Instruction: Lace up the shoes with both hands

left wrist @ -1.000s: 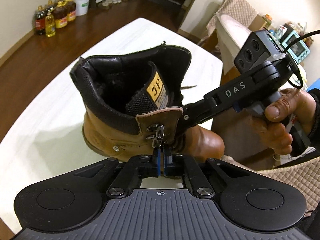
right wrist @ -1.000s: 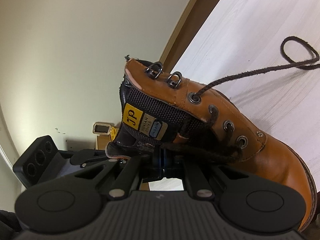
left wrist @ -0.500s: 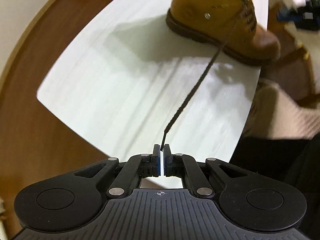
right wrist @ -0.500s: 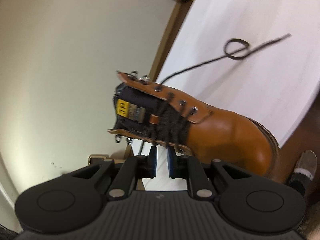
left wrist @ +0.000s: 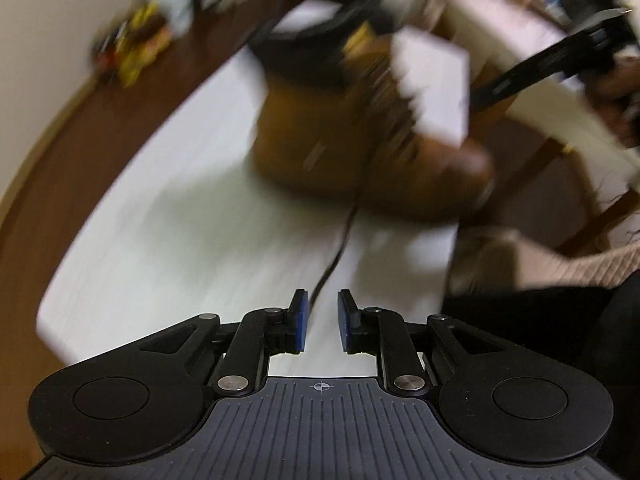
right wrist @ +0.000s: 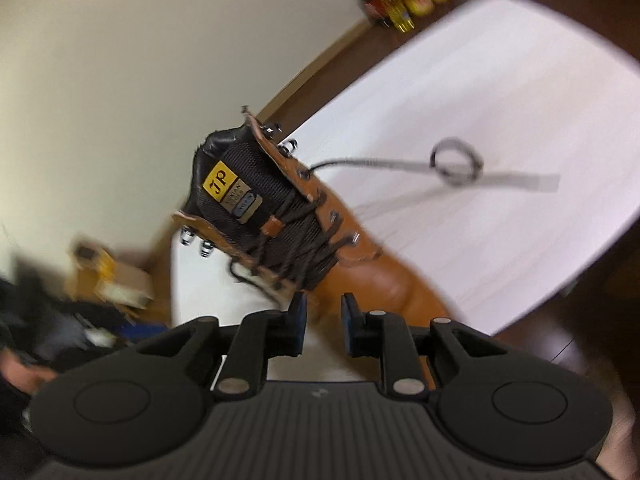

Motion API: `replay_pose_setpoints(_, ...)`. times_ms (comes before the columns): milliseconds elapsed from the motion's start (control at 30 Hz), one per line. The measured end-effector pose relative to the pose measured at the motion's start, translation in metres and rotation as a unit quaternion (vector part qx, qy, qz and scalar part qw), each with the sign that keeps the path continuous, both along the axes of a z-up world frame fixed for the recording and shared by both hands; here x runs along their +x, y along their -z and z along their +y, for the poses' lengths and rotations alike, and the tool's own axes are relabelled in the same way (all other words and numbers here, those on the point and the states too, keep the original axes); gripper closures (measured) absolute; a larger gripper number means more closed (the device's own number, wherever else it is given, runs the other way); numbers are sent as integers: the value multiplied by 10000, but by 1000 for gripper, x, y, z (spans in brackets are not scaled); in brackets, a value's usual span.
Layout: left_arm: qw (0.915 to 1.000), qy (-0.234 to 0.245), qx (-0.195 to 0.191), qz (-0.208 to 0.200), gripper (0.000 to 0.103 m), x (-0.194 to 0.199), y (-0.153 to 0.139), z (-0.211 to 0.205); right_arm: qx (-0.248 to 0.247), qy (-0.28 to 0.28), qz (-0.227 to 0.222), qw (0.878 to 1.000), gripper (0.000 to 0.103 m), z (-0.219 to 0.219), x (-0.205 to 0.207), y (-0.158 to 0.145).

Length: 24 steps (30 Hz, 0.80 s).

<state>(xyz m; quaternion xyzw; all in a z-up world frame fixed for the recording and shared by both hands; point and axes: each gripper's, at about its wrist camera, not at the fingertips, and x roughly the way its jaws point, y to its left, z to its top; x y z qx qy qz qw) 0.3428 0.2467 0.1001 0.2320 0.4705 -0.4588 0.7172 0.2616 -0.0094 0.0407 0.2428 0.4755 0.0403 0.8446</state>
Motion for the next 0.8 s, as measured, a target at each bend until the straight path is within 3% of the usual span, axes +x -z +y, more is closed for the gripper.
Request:
replay_pose_setpoints(133,9979,128,-486,-403,85,-13,-4,-42,-1283,-1152,-283,9846,80,9,22,-13)
replay_pose_setpoints(200,9953,192,-728,-604,85,-19,-6,-62,-1768,-1795,-426,9668,80,8,33,-14)
replay_pose_setpoints(300,9950,-110,-524,-848,85,-23,-2,-86,-2249,-2772,-662,9318,80,0,49,-8)
replay_pose_setpoints(400,9945,-338,-290,-945,85,-25,1,-96,-2695,-3638,-941,8867,79,-5,62,1)
replay_pose_setpoints(433,9943,-414,-220,-960,85,-25,1,-99,-2891,-4001,-1070,8630,78,-6,68,6)
replay_pose_setpoints(500,9940,-514,-160,-949,85,-25,2,-101,-3112,-4364,-1264,8347,77,-5,73,10)
replay_pose_setpoints(567,9943,-591,-80,-889,85,-25,2,-105,-3334,-4888,-1596,7902,75,-2,79,14)
replay_pose_setpoints(633,9950,-568,8,-824,92,-24,1,-108,-3430,-5121,-1713,7686,76,2,84,19)
replay_pose_setpoints(667,9954,-566,55,-768,99,-21,0,-106,-3438,-5217,-1740,7611,77,3,86,21)
replay_pose_setpoints(700,9960,-614,133,-629,100,-17,2,-109,-3434,-5290,-1711,7569,86,4,89,24)
replay_pose_setpoints(733,9953,-801,240,-479,101,-12,5,-111,-3401,-5313,-1559,7601,99,6,93,27)
replay_pose_setpoints(800,9924,-1123,324,-385,101,-9,4,-105,-3258,-5331,-1431,7676,100,5,96,28)
